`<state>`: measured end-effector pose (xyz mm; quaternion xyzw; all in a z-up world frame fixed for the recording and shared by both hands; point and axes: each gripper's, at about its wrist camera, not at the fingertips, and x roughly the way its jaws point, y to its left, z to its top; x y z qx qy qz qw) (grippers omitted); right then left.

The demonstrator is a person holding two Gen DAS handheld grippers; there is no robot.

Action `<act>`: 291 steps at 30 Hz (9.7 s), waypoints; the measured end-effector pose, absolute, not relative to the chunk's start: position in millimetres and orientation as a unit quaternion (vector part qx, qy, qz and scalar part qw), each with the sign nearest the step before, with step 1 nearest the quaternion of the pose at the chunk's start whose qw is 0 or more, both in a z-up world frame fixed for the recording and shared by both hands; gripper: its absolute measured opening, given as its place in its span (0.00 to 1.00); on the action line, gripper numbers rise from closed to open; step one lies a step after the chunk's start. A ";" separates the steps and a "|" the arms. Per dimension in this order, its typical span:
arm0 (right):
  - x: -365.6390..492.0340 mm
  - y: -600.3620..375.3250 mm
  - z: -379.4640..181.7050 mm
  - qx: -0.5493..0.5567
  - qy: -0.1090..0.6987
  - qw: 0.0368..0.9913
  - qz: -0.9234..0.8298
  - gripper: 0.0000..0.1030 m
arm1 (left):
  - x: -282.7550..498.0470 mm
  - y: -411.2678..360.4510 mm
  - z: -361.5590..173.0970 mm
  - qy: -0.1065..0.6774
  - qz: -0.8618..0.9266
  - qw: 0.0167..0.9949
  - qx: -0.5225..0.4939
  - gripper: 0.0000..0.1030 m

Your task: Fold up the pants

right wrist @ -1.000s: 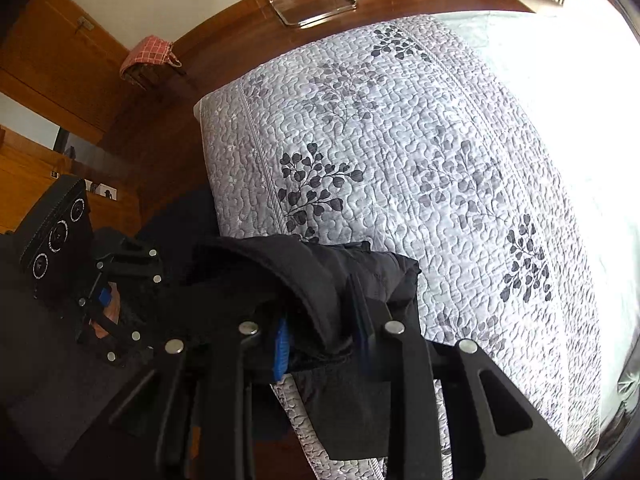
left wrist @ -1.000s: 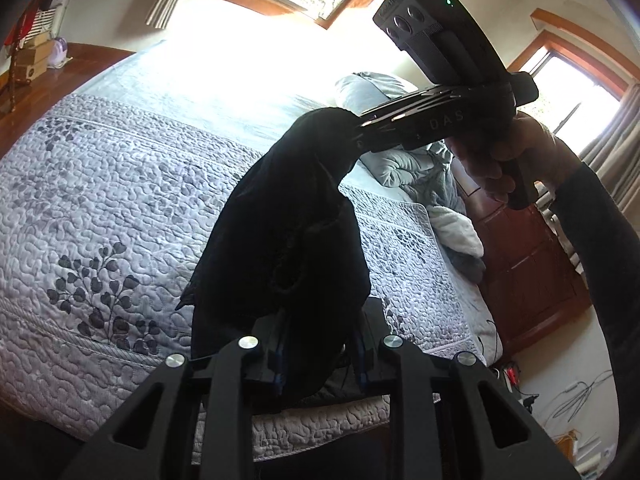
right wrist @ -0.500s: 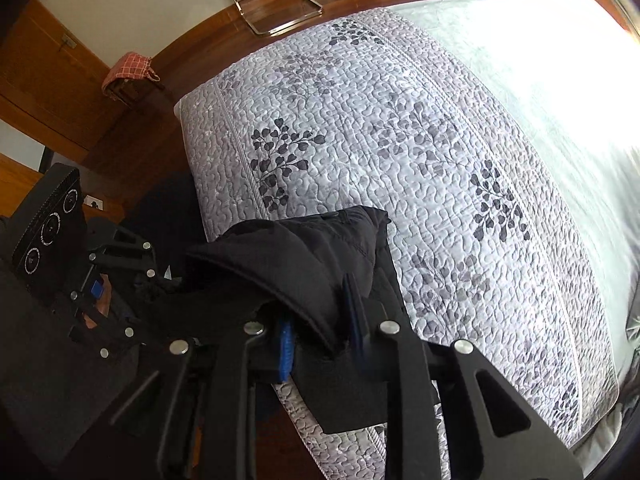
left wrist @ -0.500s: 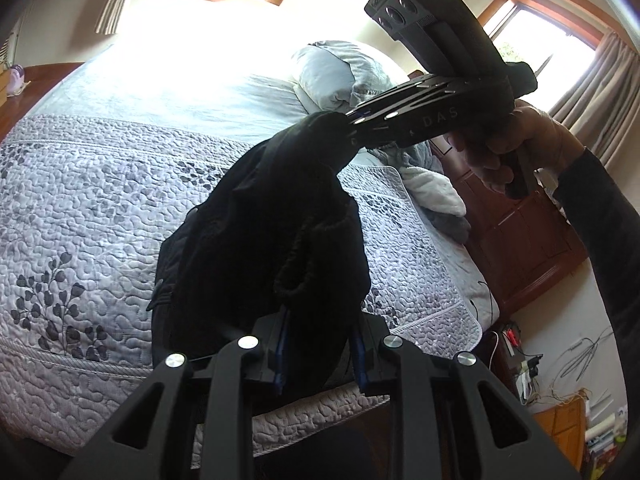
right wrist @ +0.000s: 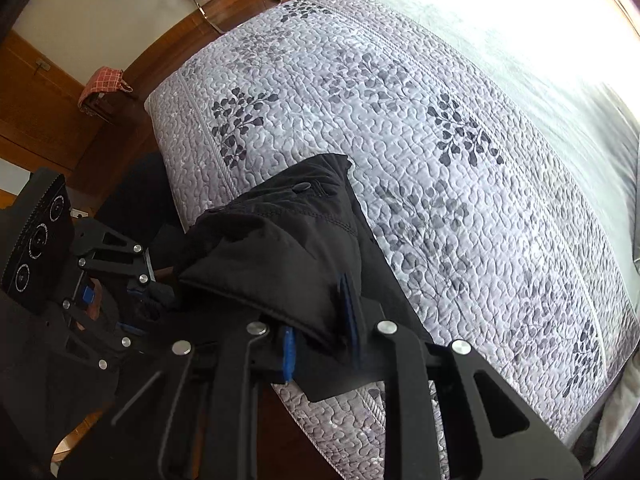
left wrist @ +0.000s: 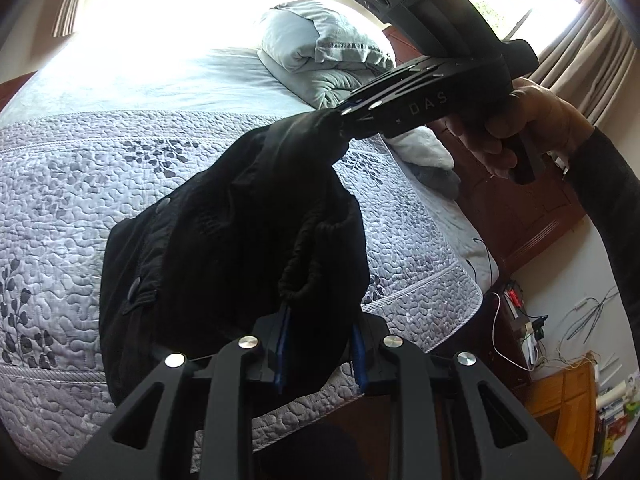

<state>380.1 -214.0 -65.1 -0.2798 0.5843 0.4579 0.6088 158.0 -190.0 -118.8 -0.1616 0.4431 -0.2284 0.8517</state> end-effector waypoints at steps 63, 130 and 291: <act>354.1 -369.7 -262.5 -0.052 0.583 0.749 0.311 0.08 | 184.3 -194.6 -258.4 0.525 -0.239 0.794 -0.192 0.81; 360.7 -451.8 -273.4 0.250 0.638 0.670 0.286 0.94 | 281.4 -23.2 -296.8 0.588 -0.272 0.725 -0.233 0.94; -29.8 -191.0 17.1 -0.003 0.322 0.928 0.185 0.97 | -97.7 -38.6 23.4 0.302 0.061 0.949 -0.072 0.97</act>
